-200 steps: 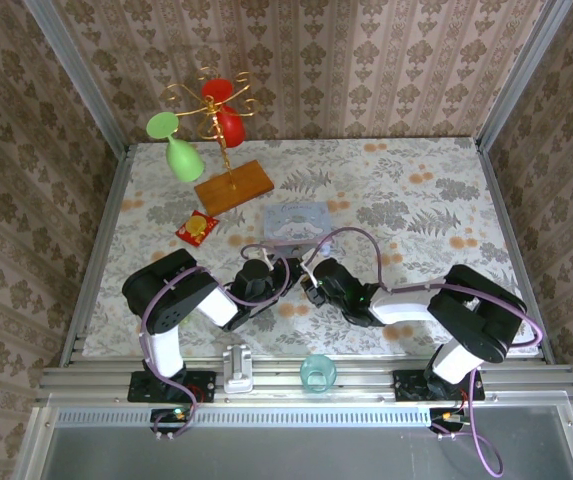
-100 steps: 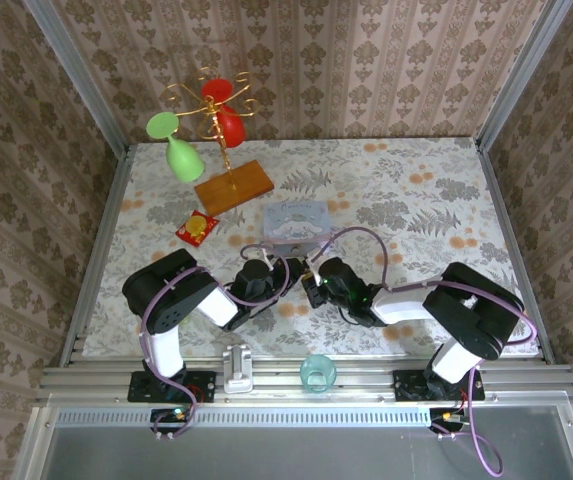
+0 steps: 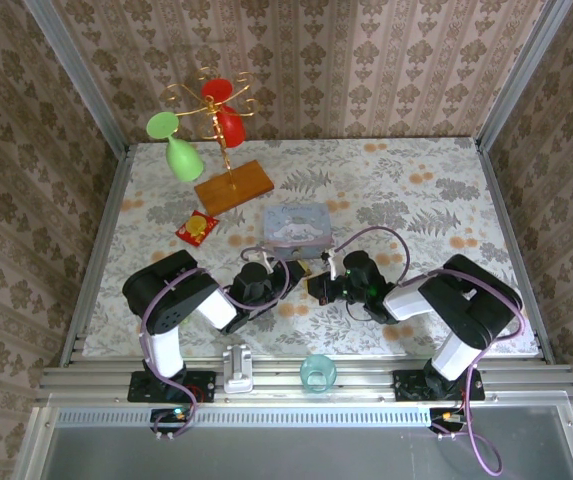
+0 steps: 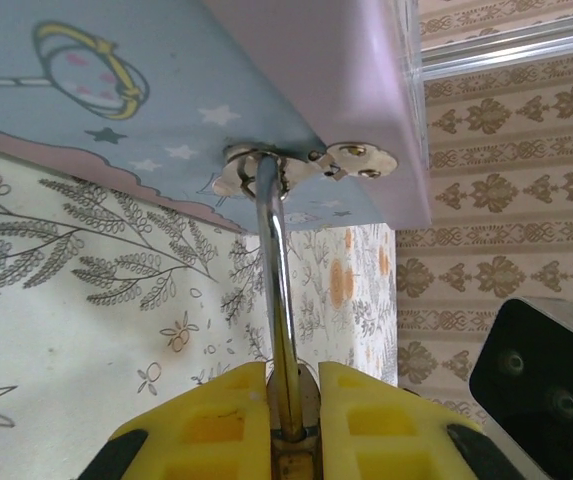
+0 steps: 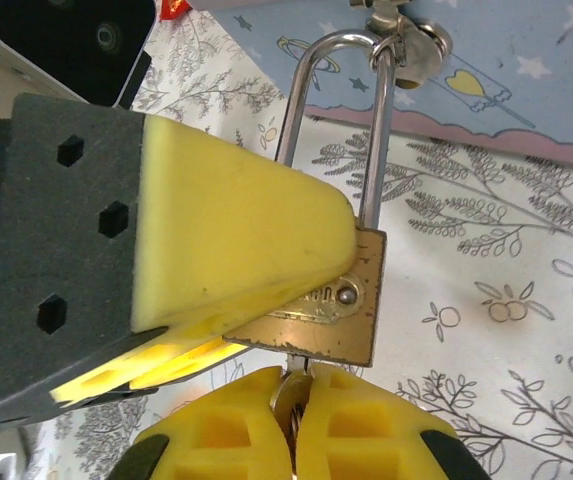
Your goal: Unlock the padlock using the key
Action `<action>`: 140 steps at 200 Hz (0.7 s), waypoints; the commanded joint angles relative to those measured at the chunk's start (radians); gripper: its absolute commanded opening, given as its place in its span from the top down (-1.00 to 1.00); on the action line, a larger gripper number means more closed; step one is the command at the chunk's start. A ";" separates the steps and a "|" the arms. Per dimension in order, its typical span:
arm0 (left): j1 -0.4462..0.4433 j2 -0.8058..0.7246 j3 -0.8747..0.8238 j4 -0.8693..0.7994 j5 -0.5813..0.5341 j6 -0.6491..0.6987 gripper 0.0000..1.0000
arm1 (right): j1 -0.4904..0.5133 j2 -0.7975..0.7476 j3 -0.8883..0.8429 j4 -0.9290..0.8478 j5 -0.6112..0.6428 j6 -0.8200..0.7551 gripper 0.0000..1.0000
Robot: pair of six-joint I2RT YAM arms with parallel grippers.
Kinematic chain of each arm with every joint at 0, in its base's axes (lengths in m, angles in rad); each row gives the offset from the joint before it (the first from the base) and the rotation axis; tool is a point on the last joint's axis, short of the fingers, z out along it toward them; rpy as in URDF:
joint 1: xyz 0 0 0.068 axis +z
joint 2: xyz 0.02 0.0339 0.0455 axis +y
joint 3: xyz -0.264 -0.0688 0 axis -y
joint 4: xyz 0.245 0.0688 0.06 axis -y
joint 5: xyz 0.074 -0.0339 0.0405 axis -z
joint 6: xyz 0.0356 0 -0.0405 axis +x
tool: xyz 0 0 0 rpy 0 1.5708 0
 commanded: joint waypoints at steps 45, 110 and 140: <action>0.044 -0.025 -0.032 -0.100 -0.055 0.154 0.51 | -0.059 0.034 -0.058 0.145 -0.068 0.145 0.87; 0.059 -0.185 0.061 -0.470 -0.077 0.390 0.38 | -0.070 0.053 -0.065 0.154 -0.088 0.162 0.86; 0.045 -0.214 0.104 -0.551 -0.081 0.449 0.36 | -0.095 0.092 -0.070 0.215 -0.116 0.214 0.84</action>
